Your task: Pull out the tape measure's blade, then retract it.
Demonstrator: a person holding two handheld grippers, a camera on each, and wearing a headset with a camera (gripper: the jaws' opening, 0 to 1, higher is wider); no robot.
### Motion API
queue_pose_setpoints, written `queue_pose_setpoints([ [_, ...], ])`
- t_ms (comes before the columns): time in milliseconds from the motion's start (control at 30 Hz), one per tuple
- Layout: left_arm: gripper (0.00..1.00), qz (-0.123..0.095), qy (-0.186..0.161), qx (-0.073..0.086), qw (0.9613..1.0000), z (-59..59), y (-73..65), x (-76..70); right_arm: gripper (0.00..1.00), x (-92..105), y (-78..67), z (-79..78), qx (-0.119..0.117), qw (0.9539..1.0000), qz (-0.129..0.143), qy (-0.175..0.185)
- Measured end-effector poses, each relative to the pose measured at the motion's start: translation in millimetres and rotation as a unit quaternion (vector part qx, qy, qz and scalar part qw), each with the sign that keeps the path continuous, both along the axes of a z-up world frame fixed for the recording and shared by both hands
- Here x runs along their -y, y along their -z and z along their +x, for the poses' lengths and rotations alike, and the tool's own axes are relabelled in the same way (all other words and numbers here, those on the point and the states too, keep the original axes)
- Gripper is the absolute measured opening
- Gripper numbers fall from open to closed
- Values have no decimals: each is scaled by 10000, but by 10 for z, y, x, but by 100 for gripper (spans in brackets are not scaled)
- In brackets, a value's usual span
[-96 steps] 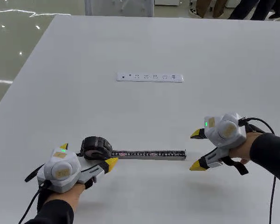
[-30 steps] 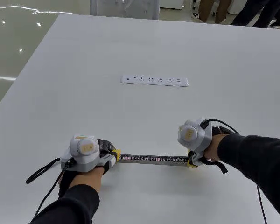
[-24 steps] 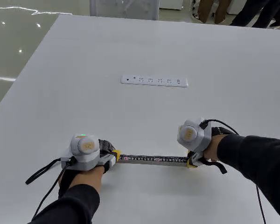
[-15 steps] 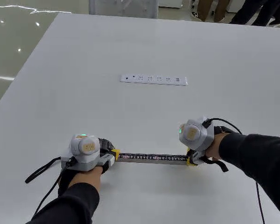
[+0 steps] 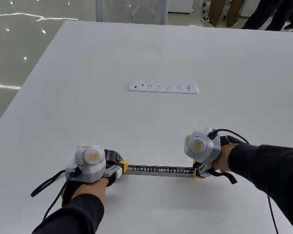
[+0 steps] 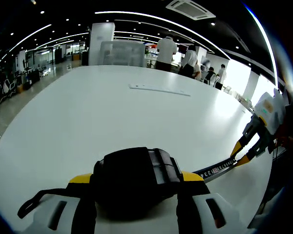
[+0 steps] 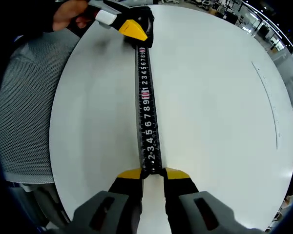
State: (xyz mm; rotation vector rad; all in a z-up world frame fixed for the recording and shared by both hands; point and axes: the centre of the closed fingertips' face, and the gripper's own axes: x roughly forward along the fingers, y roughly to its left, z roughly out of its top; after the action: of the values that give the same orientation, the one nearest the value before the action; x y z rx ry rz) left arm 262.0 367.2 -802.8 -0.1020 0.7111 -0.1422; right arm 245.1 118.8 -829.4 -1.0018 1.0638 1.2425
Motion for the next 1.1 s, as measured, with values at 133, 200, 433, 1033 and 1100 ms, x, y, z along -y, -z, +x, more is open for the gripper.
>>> queue_pose_setpoints([
  [133,63,-15,7,-6,10000,0,2,-1,12,-35,1,5,7,10000,62,14],
  [200,63,-18,5,-17,10000,0,2,1,12,-47,1,9,20,10000,91,-2],
  [433,63,-15,1,-12,10000,6,4,4,12,-98,3,24,61,9998,184,2],
  [1033,63,-40,-15,-49,10000,13,13,0,12,-344,8,48,70,9986,518,52],
  [1100,63,-42,-16,-50,10000,14,15,-2,12,-352,7,48,70,9986,524,73],
])
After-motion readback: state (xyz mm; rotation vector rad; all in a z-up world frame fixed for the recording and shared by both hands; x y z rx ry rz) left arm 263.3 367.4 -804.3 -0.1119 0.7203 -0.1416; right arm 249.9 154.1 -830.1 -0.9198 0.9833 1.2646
